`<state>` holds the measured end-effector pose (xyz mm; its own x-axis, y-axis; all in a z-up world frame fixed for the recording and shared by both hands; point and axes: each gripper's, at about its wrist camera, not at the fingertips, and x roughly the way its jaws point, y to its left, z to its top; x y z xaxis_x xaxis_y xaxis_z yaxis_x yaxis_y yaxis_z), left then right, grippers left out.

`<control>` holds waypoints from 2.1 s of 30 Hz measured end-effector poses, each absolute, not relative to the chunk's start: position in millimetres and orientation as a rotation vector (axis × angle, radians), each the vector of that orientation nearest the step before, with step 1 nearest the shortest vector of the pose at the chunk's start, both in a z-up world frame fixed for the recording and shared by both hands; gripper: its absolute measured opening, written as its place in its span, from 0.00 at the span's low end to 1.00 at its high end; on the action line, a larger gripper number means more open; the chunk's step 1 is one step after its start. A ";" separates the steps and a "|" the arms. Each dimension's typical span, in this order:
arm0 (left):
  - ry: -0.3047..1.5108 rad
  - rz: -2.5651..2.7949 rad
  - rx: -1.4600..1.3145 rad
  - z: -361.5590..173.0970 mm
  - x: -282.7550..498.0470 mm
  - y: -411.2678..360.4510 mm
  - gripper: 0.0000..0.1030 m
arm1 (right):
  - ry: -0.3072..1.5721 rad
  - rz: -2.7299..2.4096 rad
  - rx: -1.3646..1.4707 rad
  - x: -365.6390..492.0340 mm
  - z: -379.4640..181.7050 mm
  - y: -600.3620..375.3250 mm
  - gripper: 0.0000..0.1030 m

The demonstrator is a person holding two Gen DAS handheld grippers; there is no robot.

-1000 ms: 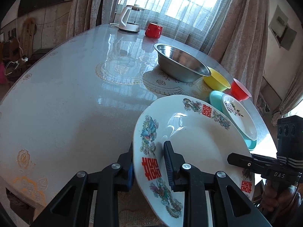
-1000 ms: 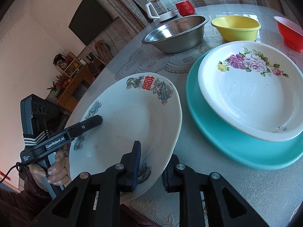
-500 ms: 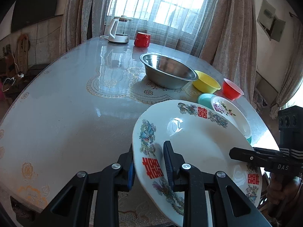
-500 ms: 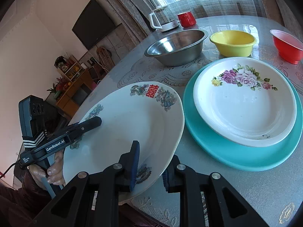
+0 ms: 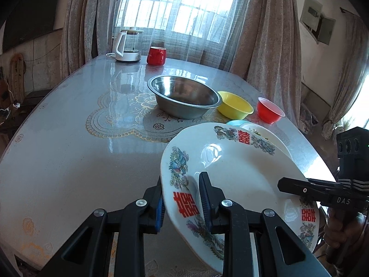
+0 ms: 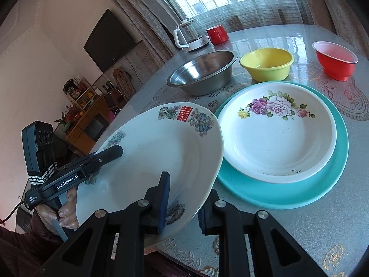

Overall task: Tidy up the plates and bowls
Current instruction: 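Lift the large plate with the right gripper toward the teal-and-rose stack, then lower the large plate onto the rose plate with the right gripper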

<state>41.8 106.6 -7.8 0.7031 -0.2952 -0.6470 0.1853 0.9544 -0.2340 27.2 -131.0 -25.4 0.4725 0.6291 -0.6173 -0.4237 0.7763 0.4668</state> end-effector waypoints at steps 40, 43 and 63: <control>0.833 -0.415 -0.069 -10.6 150.3 -21.0 0.26 | 0.831 0.302 0.329 83.8 -26.9 -239.9 0.21; 0.835 -0.413 -0.069 -13.8 153.2 -21.9 0.26 | 0.824 0.294 0.321 87.2 -27.3 -240.0 0.21; 0.831 -0.380 -0.050 -28.7 156.8 -23.5 0.27 | 0.835 0.270 0.291 91.8 -44.8 -234.7 0.21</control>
<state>156.8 -23.5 -28.7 0.6106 -0.3483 -0.7113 0.3096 0.9316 -0.1904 91.8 -234.7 -44.8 0.6413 0.3463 -0.6847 -0.1198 0.9266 0.3564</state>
